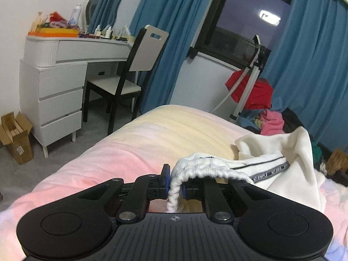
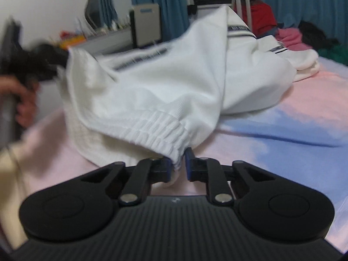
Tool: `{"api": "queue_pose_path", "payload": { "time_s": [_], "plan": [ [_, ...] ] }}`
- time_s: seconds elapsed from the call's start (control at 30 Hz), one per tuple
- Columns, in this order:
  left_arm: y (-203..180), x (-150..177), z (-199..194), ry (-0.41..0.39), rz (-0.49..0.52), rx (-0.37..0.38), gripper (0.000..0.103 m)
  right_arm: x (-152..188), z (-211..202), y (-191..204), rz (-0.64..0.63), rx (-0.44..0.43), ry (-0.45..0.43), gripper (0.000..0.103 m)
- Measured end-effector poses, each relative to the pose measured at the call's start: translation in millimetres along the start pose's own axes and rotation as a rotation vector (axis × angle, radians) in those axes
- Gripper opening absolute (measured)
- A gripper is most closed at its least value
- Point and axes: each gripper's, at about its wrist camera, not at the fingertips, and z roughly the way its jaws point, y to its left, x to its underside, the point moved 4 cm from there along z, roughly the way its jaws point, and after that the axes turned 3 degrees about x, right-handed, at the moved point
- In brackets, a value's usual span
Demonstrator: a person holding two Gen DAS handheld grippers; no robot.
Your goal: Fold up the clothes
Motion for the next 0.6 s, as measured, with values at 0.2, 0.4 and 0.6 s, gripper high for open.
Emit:
{"api": "queue_pose_path", "payload": {
  "time_s": [0.2,0.4,0.6],
  "plan": [
    [17,-1,4,0.040,-0.085,0.021,0.011,-8,-53,39,0.042,-0.226,-0.029,0.015],
    [39,5,19,0.123,-0.086,0.032,0.016,27,-26,71,-0.028,-0.224,0.228,0.015],
    [40,7,13,0.153,-0.035,0.024,0.037,20,-23,59,0.043,-0.256,0.254,0.023]
  ]
}}
